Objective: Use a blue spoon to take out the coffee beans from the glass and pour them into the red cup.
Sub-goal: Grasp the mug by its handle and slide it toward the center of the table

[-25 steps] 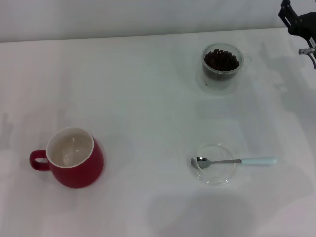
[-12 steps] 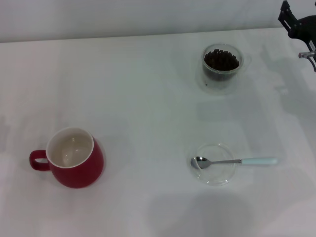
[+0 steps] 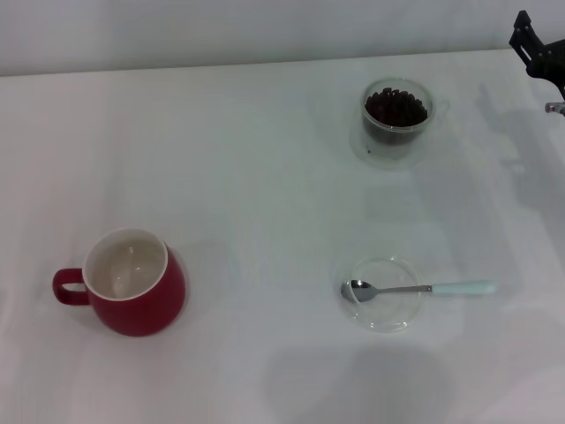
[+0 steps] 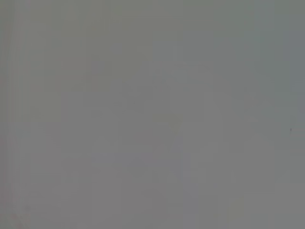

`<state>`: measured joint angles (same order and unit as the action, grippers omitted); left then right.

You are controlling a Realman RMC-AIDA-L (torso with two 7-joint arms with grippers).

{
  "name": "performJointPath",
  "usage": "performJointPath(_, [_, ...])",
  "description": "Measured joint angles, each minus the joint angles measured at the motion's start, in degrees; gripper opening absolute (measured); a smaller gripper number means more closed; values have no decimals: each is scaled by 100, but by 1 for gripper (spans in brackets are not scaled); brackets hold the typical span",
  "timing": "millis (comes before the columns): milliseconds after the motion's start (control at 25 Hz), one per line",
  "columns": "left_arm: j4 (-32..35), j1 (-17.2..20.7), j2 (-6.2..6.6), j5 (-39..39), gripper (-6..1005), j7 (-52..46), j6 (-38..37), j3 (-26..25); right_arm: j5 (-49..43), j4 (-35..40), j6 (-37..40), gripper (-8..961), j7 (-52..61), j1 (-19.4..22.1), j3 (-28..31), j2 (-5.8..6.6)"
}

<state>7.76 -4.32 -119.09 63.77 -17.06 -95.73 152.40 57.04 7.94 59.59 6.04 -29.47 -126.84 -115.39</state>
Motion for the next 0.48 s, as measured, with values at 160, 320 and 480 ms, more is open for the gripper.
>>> performJointPath(160, [-333,283,-3,-713,758,1,-141,4,19,17,19,874,2,-7,13,6])
performJointPath(320, [-681,323,-11,-1431,759,9,-55,10,36,16,36,874,2,-66,23,11])
performJointPath(480, [-802,308,-21,-1798,760,16,215,10,42,19,97,874,2,-126,92,17])
